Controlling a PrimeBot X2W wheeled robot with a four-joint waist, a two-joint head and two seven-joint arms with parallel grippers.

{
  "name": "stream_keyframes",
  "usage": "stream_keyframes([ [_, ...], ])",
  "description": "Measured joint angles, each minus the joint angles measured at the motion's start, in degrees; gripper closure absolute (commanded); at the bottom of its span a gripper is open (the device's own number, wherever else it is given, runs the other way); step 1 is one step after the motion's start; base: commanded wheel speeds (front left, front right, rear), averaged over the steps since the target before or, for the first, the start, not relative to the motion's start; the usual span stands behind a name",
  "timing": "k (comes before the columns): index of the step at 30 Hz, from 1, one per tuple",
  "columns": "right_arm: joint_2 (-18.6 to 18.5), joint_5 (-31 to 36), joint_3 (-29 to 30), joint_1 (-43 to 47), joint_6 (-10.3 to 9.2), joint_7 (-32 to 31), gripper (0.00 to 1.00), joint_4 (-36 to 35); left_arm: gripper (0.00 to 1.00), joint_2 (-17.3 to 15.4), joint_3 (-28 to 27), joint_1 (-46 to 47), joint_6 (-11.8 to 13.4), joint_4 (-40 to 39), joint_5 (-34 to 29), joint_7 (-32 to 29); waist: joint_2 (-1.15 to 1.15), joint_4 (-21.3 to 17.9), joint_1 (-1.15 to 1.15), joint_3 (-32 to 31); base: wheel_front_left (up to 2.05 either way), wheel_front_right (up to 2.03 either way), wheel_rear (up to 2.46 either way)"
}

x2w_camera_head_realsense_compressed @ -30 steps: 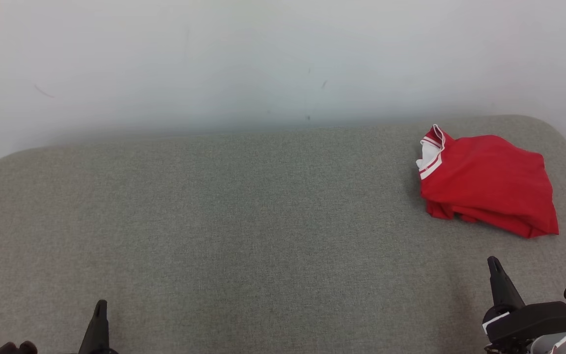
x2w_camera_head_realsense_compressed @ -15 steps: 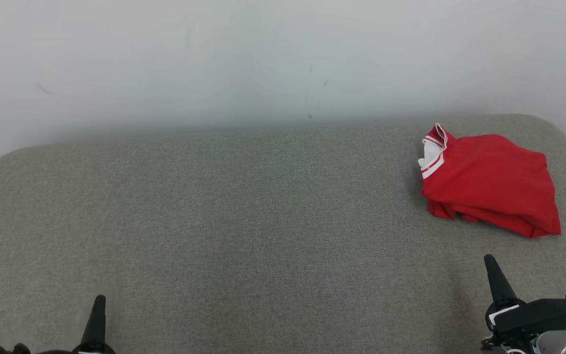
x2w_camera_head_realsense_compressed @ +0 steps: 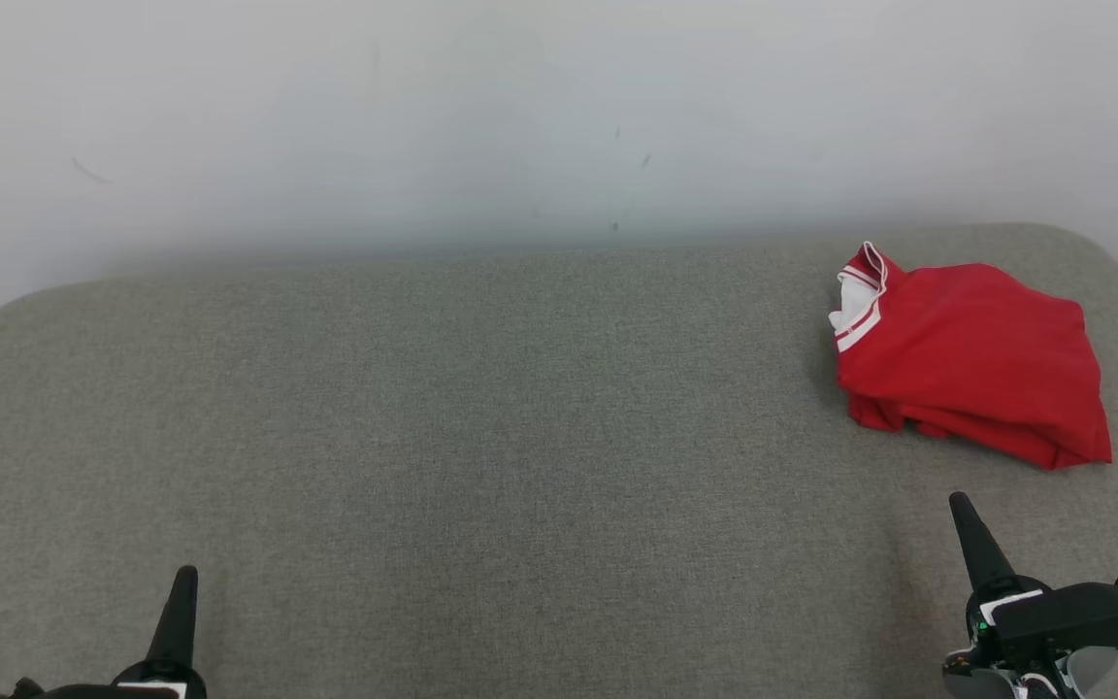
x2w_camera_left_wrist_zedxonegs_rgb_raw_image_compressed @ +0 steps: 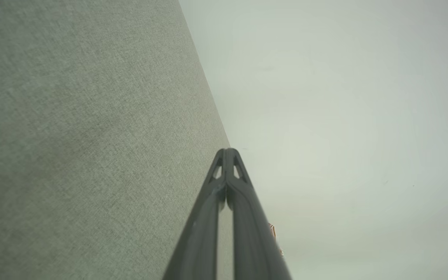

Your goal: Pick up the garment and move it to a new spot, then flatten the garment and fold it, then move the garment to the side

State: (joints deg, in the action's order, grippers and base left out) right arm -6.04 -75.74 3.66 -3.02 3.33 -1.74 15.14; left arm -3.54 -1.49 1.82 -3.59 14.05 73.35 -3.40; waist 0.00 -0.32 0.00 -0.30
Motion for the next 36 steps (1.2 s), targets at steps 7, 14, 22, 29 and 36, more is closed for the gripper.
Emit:
stream_keyframes([
  [7, 1.0, -4.6, 1.1, -0.1, 0.93, -1.4, 1.00, 0.6, 1.00, 0.3, -1.3, 0.6, -1.0, 0.9, 5.0, -0.8, 0.00, 0.1, 0.00, 0.1, 0.00, 0.00, 0.00],
  [14, 2.2, -10.1, 2.5, -1.2, 2.26, -2.9, 1.00, 1.3, 1.00, 0.8, -2.3, 1.2, -2.1, 1.8, 11.3, -1.9, 0.00, 0.2, 0.00, 0.3, 0.00, 0.00, 0.00],
  [22, 3.2, -15.1, 3.9, -1.3, 3.31, -4.7, 1.00, 1.8, 1.00, 1.3, -3.5, 2.5, -3.2, 2.6, 17.5, -2.9, 0.00, 0.3, 0.00, 0.4, 0.00, 0.00, 0.00],
  [29, 3.4, -16.0, 3.9, -1.3, 3.31, -4.8, 1.00, 1.8, 1.00, 1.3, -3.6, 2.5, -3.5, 2.9, 18.0, -3.0, 0.00, 0.3, 0.00, 0.4, 0.00, 0.00, 0.00],
  [36, 3.4, -16.0, 3.9, -1.3, 3.32, -4.8, 1.00, 1.8, 1.00, 1.3, -3.6, 2.5, -3.5, 2.9, 18.0, -3.0, 0.00, 0.3, 0.00, 0.4, 0.00, 0.00, 0.00],
])
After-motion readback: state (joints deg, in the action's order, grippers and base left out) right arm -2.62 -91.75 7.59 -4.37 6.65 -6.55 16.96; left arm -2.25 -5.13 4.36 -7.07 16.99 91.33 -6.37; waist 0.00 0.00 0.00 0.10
